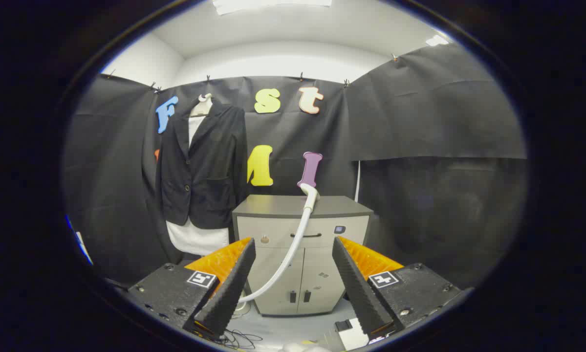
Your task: Iron the clothes twice with a garment steamer, once on the left side and once on the right side.
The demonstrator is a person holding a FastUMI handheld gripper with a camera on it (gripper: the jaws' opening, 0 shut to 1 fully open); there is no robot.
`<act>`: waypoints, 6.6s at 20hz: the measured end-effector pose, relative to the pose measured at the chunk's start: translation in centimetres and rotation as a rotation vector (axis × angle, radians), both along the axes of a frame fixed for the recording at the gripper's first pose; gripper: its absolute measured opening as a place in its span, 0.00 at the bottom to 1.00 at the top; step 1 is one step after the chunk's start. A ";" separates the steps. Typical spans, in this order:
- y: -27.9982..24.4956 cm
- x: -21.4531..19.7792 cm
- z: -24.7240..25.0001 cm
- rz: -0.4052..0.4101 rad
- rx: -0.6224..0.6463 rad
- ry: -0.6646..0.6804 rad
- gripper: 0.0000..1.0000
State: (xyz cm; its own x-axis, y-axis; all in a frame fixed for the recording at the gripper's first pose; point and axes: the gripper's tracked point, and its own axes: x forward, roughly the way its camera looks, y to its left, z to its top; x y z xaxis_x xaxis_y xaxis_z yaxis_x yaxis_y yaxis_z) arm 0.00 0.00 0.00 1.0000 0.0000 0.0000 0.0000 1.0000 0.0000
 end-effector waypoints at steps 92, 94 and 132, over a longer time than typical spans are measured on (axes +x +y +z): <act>-3.6 42.8 5.8 -0.003 0.143 0.170 0.39; -2.1 40.7 8.6 -0.008 0.137 0.120 0.39; 31.8 36.3 29.6 0.098 -0.040 -0.077 0.39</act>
